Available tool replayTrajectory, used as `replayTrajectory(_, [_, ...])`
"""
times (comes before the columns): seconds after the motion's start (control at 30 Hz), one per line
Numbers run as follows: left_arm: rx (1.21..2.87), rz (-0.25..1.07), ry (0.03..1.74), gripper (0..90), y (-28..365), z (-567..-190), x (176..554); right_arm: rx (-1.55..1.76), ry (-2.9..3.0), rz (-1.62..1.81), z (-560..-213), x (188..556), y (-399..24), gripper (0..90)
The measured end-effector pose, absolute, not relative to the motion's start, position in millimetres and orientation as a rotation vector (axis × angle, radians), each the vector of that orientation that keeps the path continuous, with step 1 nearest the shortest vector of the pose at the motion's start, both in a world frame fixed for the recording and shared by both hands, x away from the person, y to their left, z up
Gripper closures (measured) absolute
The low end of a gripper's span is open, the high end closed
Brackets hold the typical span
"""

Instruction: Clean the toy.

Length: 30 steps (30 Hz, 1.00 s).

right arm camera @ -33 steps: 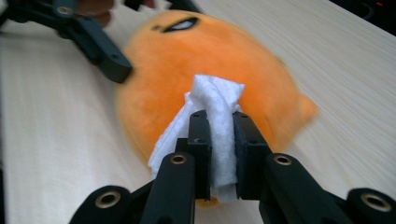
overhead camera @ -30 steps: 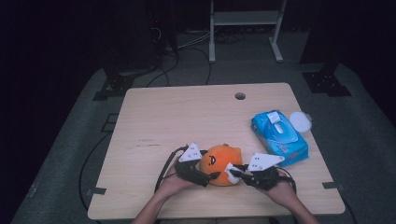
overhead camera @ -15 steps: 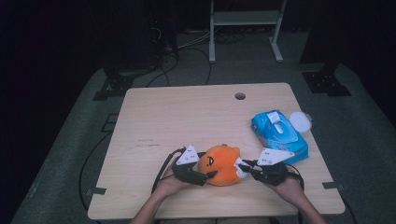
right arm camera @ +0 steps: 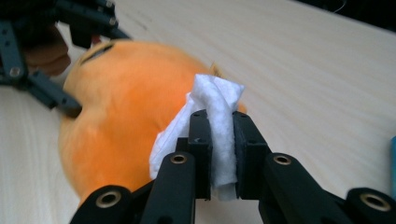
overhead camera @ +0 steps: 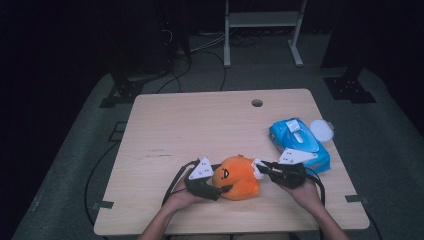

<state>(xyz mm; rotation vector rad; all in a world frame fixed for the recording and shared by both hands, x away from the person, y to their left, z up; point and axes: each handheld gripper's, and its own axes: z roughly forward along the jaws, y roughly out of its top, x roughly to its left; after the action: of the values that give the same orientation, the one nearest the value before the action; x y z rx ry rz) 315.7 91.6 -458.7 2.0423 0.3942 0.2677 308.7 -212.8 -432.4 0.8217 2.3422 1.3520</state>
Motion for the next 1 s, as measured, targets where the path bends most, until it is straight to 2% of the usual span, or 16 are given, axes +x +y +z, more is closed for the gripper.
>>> replayTrajectory(0.1, [2.027,0.229,0.441,19.4,93.4,-459.5,319.4,0.809,2.402,1.341,-437.7,299.7,-214.0,78.8])
replayTrajectory(0.27, [2.034,0.227,0.428,20.2,95.1,-459.1,318.4,0.763,2.47,1.349,-440.7,287.4,-213.2,78.8])
replayTrajectory(0.43, [2.062,0.279,0.333,25.2,90.5,-457.7,312.2,0.825,2.377,1.382,-433.7,299.7,-214.6,78.8])
replayTrajectory(0.57, [2.071,0.298,0.302,25.5,89.3,-457.3,309.7,0.894,2.325,1.423,-431.6,315.9,-214.9,78.7])
replayTrajectory(0.83, [2.055,0.255,0.405,19.9,88.5,-456.1,314.7,0.888,2.5,1.372,-442.8,304.8,-221.9,78.8])
replayTrajectory(0.97, [2.061,0.272,0.388,21.2,85.7,-454.6,312.9,0.803,2.497,1.462,-432.1,295.0,-216.8,78.8])
replayTrajectory(1.0, [2.067,0.302,0.352,21.9,80.9,-453.0,309.1,0.744,2.454,1.523,-419.3,291.6,-206.6,78.8])
